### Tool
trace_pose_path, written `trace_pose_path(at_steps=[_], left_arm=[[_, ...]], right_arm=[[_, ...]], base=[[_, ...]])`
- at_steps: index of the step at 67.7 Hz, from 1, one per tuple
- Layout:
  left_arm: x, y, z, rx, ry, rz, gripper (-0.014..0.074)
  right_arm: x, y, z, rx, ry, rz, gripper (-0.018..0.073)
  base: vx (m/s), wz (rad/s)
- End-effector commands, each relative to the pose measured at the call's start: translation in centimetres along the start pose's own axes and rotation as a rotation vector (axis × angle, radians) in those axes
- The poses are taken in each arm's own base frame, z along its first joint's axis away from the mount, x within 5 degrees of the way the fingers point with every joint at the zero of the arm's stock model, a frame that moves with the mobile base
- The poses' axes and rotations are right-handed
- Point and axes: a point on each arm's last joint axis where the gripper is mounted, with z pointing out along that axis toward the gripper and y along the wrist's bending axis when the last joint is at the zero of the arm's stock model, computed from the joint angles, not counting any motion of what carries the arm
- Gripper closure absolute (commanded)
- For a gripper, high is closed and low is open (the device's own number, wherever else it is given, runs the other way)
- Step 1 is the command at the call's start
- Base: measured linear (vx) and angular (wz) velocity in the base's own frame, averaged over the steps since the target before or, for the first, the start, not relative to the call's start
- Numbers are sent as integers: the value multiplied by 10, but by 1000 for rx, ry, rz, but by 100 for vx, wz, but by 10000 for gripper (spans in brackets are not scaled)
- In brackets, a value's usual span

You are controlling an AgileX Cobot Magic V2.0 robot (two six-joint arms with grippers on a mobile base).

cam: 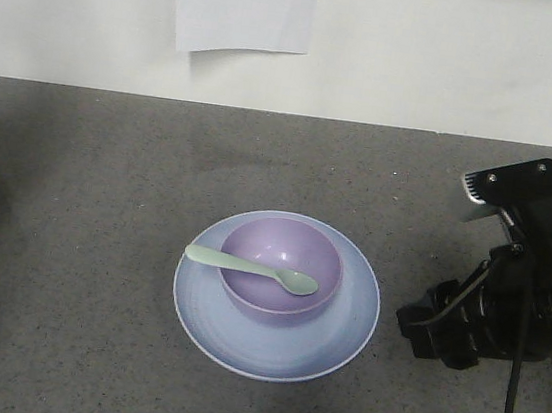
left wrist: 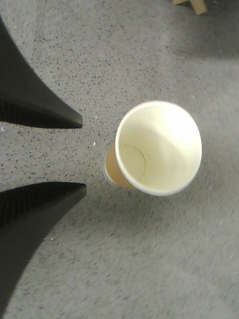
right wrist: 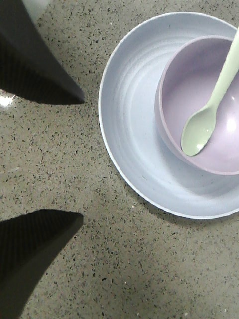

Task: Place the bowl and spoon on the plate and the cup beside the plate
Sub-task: 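Move the left gripper over the brown paper cup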

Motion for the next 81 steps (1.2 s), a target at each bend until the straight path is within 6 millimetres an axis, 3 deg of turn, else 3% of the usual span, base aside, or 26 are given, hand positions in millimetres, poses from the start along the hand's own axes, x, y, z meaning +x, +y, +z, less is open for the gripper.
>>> trace_pose_path(at_steps=[1,16,38,67,81], left_arm=[[-12,14,-6,30,-131,-56,335],[-23,33,33,47,-94,-100,335],[-43,45,71,22,-70,-84,335],[-46,49,107,23,-42,-88,338],[-47,49,108,19,-51,-88,435]], right_arm=[[-9,0,-12,7,-93,-5,103],[-9,0,-12,7,-94,-5,103],[-9,0,-12,7,-95,-5,103],[-9,0,-12,7,-94,-5,103],[-9,0,-12,7,-94,-5,103]], base=[[0,0],[0,0],[0,0],[0,0],[0,0]])
